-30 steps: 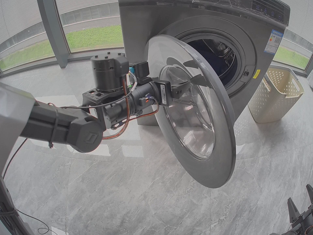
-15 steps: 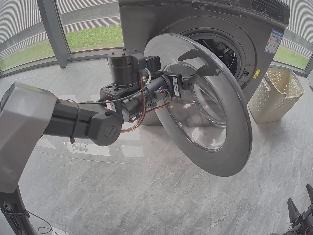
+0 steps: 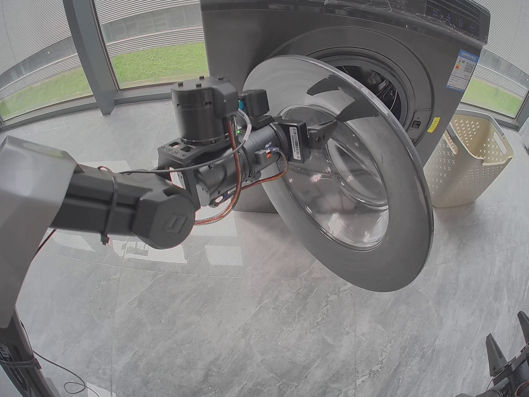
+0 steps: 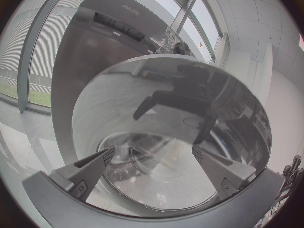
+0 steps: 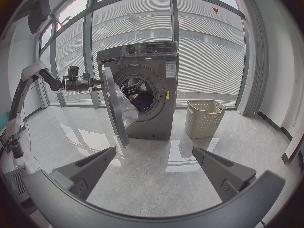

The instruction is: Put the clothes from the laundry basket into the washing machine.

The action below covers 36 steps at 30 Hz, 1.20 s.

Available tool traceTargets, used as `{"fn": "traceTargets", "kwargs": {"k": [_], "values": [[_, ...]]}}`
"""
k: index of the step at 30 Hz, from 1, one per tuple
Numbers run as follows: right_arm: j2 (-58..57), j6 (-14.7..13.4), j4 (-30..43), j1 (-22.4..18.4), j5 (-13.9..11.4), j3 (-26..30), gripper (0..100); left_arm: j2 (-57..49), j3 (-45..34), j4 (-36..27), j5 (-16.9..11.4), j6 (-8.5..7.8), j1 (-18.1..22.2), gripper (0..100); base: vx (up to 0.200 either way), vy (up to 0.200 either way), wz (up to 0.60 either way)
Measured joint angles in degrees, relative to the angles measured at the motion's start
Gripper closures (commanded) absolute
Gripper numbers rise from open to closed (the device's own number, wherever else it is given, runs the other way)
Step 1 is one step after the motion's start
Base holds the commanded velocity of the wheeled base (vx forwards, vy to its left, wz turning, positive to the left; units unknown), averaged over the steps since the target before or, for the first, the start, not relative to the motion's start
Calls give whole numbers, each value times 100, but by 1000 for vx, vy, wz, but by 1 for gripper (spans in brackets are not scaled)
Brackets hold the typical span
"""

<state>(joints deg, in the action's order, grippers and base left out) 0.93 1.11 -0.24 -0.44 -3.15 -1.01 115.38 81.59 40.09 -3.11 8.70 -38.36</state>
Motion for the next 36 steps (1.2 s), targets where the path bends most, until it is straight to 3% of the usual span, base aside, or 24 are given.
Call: {"fn": "traceTargets", "kwargs": {"k": [8, 15, 19, 24, 30, 36], "values": [[0, 0, 2, 0, 0, 0, 0, 208, 641, -60, 100, 13, 16, 0, 0, 0, 0], [0, 1, 2, 4, 0, 0, 0, 691, 1438, -216, 586, 77, 74, 0, 0, 0, 0], [0, 1, 0, 0, 2, 0, 0, 1025, 2011, -384, 891, 207, 99, 0, 0, 0, 0], [0, 0, 2, 0, 0, 0, 0, 1307, 2499, -633, 1195, 497, 124, 0, 0, 0, 0], [0, 0, 0, 0, 2, 0, 0, 1246, 2164, -660, 1217, 536, 116, 0, 0, 0, 0], [0, 1, 2, 0, 0, 0, 0, 652, 898, -624, 1052, 519, 68, 0, 0, 0, 0]]}}
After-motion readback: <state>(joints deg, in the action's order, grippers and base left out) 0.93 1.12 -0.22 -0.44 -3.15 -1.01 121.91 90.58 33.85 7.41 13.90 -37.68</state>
